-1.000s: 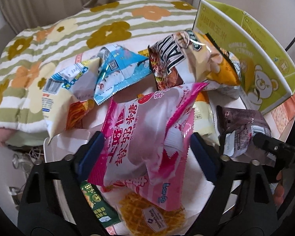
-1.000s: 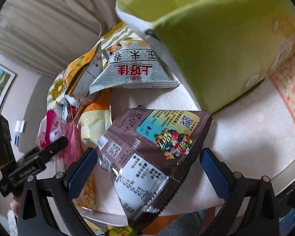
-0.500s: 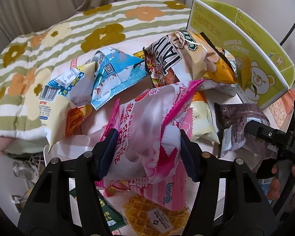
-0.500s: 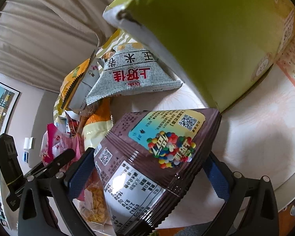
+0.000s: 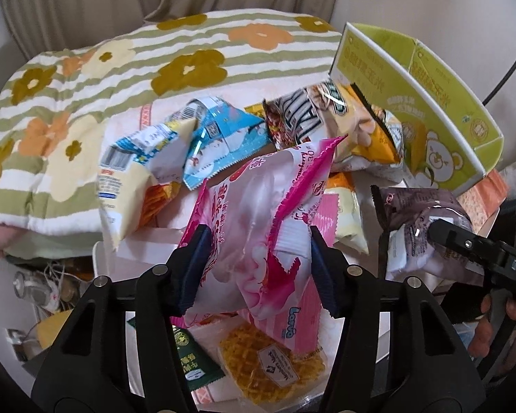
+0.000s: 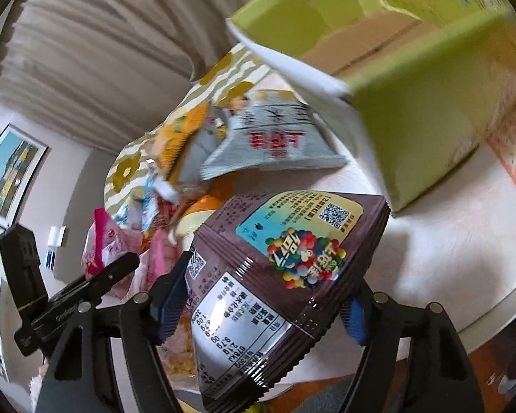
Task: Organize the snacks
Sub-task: 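Carry both bags over the yellow-green box and open both tools to drop them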
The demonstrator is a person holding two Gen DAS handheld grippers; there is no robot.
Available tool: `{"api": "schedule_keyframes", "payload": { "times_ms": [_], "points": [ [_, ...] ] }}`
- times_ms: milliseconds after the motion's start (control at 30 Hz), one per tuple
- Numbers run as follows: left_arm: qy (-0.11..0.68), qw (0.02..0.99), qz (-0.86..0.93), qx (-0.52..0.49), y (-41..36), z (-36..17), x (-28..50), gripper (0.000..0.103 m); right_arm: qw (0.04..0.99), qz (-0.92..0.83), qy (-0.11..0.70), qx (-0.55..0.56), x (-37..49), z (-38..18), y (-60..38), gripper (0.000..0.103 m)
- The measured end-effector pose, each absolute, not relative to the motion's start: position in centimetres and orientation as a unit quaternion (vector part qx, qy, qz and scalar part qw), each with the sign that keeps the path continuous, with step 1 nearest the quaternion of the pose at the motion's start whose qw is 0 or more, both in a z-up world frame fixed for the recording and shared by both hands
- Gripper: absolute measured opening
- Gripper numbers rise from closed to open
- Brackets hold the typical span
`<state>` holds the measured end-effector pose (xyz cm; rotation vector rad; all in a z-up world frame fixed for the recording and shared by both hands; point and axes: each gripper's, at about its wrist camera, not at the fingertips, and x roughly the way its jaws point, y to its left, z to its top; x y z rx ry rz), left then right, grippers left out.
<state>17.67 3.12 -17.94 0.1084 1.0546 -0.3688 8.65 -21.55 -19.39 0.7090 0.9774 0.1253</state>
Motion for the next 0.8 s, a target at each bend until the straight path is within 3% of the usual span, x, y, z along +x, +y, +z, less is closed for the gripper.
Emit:
{"api": "schedule_keyframes", "payload": {
  "times_ms": [433, 800],
  "points": [
    [0.433, 0.887, -0.159, 0.028, 0.8, -10.0, 18.5, 0.052, 0.860, 0.140, 0.399, 0.286, 10.0, -10.7, -22.2, 0.070],
    [0.386, 0.910, -0.150, 0.006, -11.1, -6.0, 20.4, 0.052, 0.885, 0.153, 0.379, 0.223, 14.2, -7.2, -32.3, 0.070]
  ]
}}
